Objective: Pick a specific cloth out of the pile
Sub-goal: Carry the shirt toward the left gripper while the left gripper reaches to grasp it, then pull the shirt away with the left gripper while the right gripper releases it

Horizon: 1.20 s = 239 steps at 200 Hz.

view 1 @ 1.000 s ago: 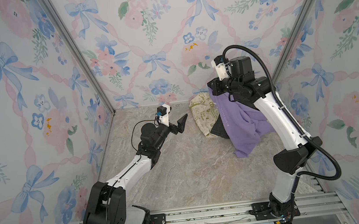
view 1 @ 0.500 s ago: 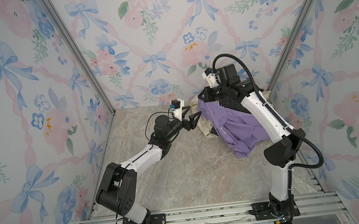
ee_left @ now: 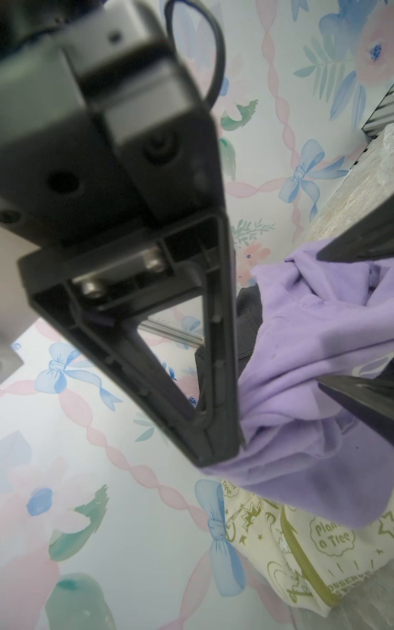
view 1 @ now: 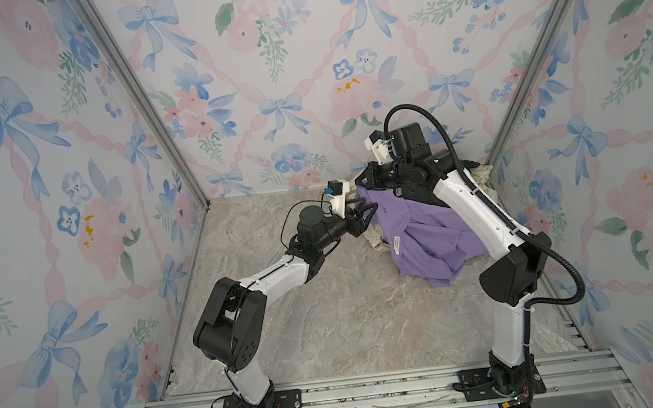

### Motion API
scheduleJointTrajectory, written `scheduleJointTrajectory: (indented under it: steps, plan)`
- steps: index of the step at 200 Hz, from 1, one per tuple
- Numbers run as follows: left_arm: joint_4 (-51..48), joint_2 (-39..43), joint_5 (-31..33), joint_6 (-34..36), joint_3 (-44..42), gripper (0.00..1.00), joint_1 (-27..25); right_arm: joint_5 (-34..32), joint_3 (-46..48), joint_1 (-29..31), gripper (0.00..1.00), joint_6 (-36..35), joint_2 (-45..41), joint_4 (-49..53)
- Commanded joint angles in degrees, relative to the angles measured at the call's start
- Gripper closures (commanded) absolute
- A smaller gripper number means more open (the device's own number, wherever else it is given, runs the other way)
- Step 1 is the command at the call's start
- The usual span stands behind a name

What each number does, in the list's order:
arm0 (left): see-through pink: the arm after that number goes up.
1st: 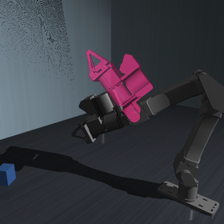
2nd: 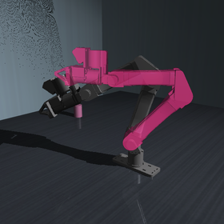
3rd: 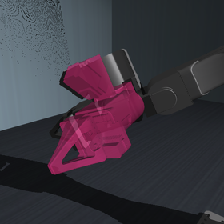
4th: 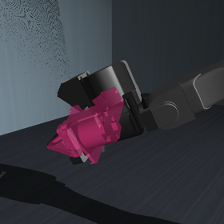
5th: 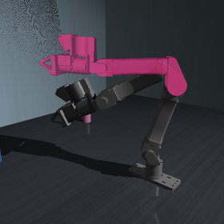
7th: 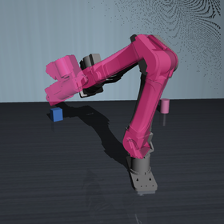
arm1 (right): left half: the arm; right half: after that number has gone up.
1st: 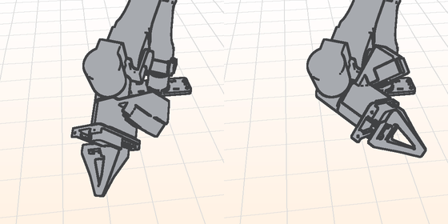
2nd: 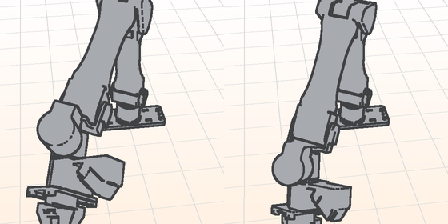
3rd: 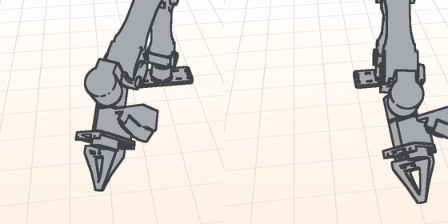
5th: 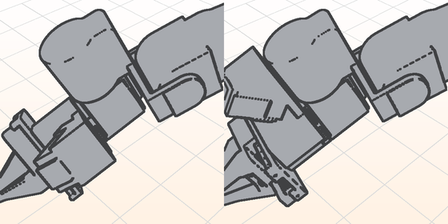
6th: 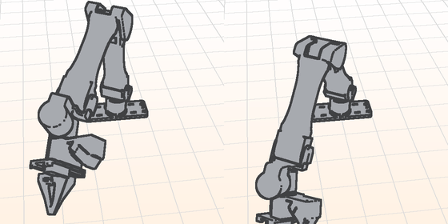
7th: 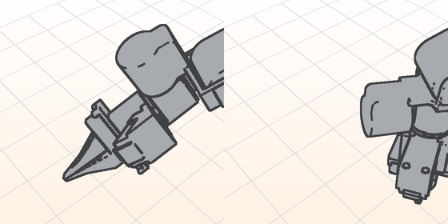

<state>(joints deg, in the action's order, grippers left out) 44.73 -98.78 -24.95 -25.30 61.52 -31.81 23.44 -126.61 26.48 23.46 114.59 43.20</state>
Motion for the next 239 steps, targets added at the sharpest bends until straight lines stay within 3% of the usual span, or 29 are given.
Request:
scheduleJointTrajectory:
  steps: [1,52,110,135,178,197,239]
  plan:
    - [1.15,-1.51,-0.60,-1.42,0.66,0.49,-0.95,-0.58,0.13,0.60,1.00,1.31,-1.87,-3.36]
    - [1.15,-4.35,0.16,-3.35,1.54,0.55,-1.67,-0.84,1.37,0.62,1.00,1.76,-2.98,-6.57]
    - [1.17,-7.66,-0.65,-5.39,3.61,0.69,-1.85,-2.39,5.20,0.68,1.00,1.58,-5.98,-9.68]
    - [1.15,-8.01,-0.81,-5.50,3.40,0.77,-1.87,-3.29,8.00,0.64,1.00,1.45,-7.96,-11.93]
    - [1.18,-7.25,-1.51,-5.50,3.69,1.00,-1.76,-5.39,11.23,0.43,1.00,0.23,-10.57,-14.09]
    - [1.15,-6.43,-0.92,-5.03,3.87,1.00,-1.72,-6.08,12.28,0.15,1.00,-0.34,-11.45,-14.54]
    - [1.14,-3.32,0.87,-2.49,4.64,1.00,-1.33,-7.61,15.98,-1.64,0.90,-0.96,-14.39,-15.55]
